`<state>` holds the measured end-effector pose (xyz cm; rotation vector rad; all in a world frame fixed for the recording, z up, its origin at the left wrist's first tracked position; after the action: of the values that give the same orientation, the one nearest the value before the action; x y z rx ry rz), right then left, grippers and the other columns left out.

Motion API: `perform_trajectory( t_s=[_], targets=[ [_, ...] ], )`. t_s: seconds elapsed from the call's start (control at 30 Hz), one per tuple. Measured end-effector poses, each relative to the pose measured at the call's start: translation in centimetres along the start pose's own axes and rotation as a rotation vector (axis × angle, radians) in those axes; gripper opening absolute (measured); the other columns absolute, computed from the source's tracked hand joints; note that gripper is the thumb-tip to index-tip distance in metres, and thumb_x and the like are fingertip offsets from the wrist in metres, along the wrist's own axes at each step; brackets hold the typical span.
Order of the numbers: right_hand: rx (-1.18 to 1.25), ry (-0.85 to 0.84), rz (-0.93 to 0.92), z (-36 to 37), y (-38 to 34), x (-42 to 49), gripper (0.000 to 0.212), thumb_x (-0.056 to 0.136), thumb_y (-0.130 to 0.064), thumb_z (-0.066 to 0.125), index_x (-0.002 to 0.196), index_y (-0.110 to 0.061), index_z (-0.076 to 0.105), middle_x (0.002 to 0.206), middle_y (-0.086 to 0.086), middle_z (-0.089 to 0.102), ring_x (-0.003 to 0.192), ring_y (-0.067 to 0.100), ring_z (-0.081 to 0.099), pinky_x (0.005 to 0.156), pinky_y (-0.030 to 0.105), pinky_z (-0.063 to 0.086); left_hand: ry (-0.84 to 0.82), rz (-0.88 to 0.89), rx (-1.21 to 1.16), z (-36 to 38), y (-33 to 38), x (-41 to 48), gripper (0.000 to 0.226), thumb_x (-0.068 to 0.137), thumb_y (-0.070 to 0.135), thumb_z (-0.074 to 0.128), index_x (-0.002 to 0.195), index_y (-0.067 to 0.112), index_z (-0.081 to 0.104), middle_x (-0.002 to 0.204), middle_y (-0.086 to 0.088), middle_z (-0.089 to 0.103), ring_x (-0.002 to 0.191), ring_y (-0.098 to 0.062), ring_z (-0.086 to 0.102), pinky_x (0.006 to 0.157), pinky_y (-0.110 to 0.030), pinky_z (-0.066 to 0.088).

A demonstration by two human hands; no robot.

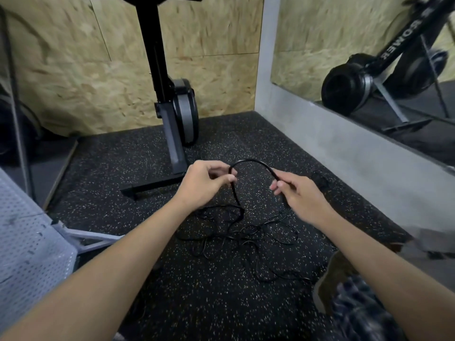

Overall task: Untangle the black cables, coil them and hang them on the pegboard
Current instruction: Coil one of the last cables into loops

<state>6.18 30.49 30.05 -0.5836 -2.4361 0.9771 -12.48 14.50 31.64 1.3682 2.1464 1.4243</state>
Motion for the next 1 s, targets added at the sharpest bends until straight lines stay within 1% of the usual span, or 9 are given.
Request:
perform_trajectory(
  t_s=[0.07,0.17,0.3,0.37,0.43,0.53,0.77,0.87,1.0],
  targets=[
    [0.032,0.014,-0.001,0.4,-0.5,-0.3,0.043,0.108,-0.008,0.048,0.145,-0.028,0.058,0.105,-0.009,0.071,0.093,0.0,0.067,0.085,0.013,0.05,0.027,-0.014,-0.134,-0.1,0.7,0.1,0.009,0.095,0.013,0.075,0.103,0.015,0.079,0.09,0.004,0.081,0.089,-0.016,0.077,0.092,-0.033,0.059],
    [0.085,0.043,0.007,0.6,-1.3,-0.4,0.047,0.108,-0.008,0.05,0.146,-0.034,0.055,0.105,-0.009,0.073,0.088,-0.002,0.067,0.074,0.007,0.046,0.047,-0.052,-0.348,0.5,1.5,0.5,0.011,0.097,0.006,0.071,0.105,0.009,0.077,0.094,-0.006,0.081,0.09,-0.022,0.077,0.087,-0.033,0.06],
    [0.152,0.023,-0.001,0.8,-1.3,-0.2,0.05,0.107,-0.009,0.053,0.143,-0.044,0.053,0.109,-0.014,0.076,0.09,0.003,0.071,0.076,0.021,0.053,0.017,-0.072,-0.522,1.5,2.6,0.8,0.012,0.096,0.002,0.069,0.106,0.005,0.075,0.097,-0.013,0.08,0.088,-0.019,0.076,0.082,-0.026,0.059],
    [0.162,-0.01,-0.001,0.9,-1.3,0.0,0.051,0.107,-0.011,0.055,0.145,-0.044,0.051,0.111,-0.015,0.076,0.096,0.004,0.071,0.091,0.029,0.057,0.025,-0.073,-0.553,1.6,2.8,0.9,0.013,0.096,0.001,0.069,0.108,0.003,0.074,0.098,-0.014,0.08,0.087,-0.019,0.075,0.082,-0.025,0.06],
    [0.213,-0.074,0.007,1.3,-1.6,0.0,0.055,0.105,-0.009,0.058,0.147,-0.044,0.048,0.117,-0.015,0.075,0.105,0.0,0.069,0.101,0.021,0.053,0.049,-0.086,-0.58,1.5,2.8,1.0,0.013,0.096,0.001,0.069,0.109,0.002,0.074,0.098,-0.015,0.079,0.086,-0.019,0.075,0.082,-0.025,0.06],
    [0.232,-0.098,-0.007,1.7,-2.1,-0.1,0.058,0.102,-0.005,0.062,0.142,-0.045,0.052,0.114,-0.011,0.076,0.108,-0.001,0.068,0.097,0.01,0.048,0.055,-0.108,-0.615,1.6,2.7,1.1,0.015,0.096,0.0,0.069,0.11,0.0,0.073,0.099,-0.016,0.079,0.086,-0.019,0.075,0.083,-0.025,0.06],
    [0.199,-0.038,-0.026,2.1,-2.0,0.2,0.04,0.098,-0.003,0.066,0.134,-0.021,0.068,0.107,0.001,0.072,0.1,0.016,0.07,0.097,0.038,0.058,0.076,-0.114,-0.658,1.2,3.1,1.6,0.014,0.096,0.004,0.069,0.108,0.006,0.076,0.095,-0.012,0.079,0.084,-0.016,0.071,0.082,-0.026,0.058],
    [0.205,-0.036,-0.031,1.9,-2.2,0.3,0.046,0.098,-0.004,0.068,0.139,-0.025,0.065,0.112,-0.012,0.076,0.108,0.004,0.07,0.102,0.032,0.055,0.095,-0.129,-0.724,0.8,3.1,2.0,0.014,0.099,0.004,0.066,0.108,0.007,0.076,0.091,-0.007,0.078,0.079,-0.012,0.068,0.079,-0.022,0.057],
    [0.286,-0.102,-0.024,2.5,-3.0,0.1,0.05,0.099,-0.003,0.066,0.144,-0.024,0.06,0.123,-0.013,0.074,0.118,-0.003,0.066,0.1,0.022,0.054,0.089,-0.183,-0.825,1.2,3.0,2.1,0.015,0.101,0.004,0.061,0.109,0.005,0.074,0.087,-0.003,0.076,0.074,-0.008,0.065,0.074,-0.018,0.056]
  ],
)
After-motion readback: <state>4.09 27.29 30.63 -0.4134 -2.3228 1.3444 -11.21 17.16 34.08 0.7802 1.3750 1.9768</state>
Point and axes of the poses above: each hand's wrist, its own x-axis towards the middle knuckle, its own z-axis out of the palm, y = z × x, the point moved 5 cm from there along x, towards the middle knuckle
